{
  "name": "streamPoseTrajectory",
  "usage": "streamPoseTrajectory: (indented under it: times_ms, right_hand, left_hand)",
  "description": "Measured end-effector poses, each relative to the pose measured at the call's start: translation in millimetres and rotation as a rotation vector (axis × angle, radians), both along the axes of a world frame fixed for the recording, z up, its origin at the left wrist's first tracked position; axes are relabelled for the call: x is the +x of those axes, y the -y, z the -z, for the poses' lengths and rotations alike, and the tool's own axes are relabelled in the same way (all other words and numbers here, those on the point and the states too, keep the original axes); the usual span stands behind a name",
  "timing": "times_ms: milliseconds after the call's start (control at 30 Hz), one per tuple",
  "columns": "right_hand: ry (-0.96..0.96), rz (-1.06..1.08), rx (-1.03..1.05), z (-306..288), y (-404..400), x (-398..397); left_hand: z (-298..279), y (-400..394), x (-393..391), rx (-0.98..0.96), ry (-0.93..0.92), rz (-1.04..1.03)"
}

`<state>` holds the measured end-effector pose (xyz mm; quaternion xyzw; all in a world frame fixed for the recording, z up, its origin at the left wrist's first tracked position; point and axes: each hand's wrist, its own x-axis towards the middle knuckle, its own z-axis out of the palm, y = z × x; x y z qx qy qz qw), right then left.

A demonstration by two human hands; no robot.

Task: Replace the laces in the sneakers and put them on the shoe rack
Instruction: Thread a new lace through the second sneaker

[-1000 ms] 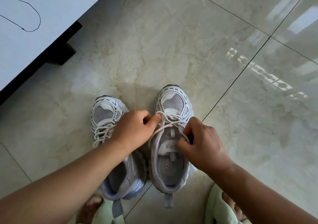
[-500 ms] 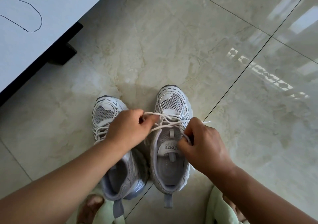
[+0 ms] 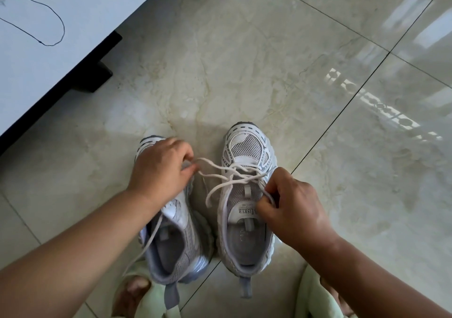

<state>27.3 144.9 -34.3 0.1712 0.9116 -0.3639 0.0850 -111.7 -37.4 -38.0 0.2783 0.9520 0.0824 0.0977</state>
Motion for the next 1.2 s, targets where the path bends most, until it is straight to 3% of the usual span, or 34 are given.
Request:
streamPoseTrajectory:
  times_ms: [133,267,433,533,700,900,1067,1200]
  right_hand:
    - [0.0,0.005,-0.008,0,0,0]
    - [0.0,-0.008,0.003,-1,1,-1]
    - [-0.003,0.008,0.001,0,2,-1]
    - [0.0,0.007,-0.001,0,2,-1]
    - [0.001,0.015,-0.006,-1,2,0]
    - [-0.004,0.003,0.01,-1,3,-1]
    - [-0.004,-0.001,0.0,-3,4,-1]
    - [-0.002,-0.01,0.005,-3,2,0]
  left_hand:
    - [-7,-9,22,0.356,0.031,0.171]
    - [-6,-21,35,0.505,0.272,0.179]
    - [-2,-19,38,0.454,0.409,0.083]
    - [-4,-20,33,0.456,0.37,0.088]
    - [-6,-11,27,0.372,0.277,-0.123]
    - [-24,-19,36,0.265,0.055,0.173]
    - [-21,-31,44,0.263,0.236,0.153]
    - [-18,-29,38,0.303,0.218,0.071]
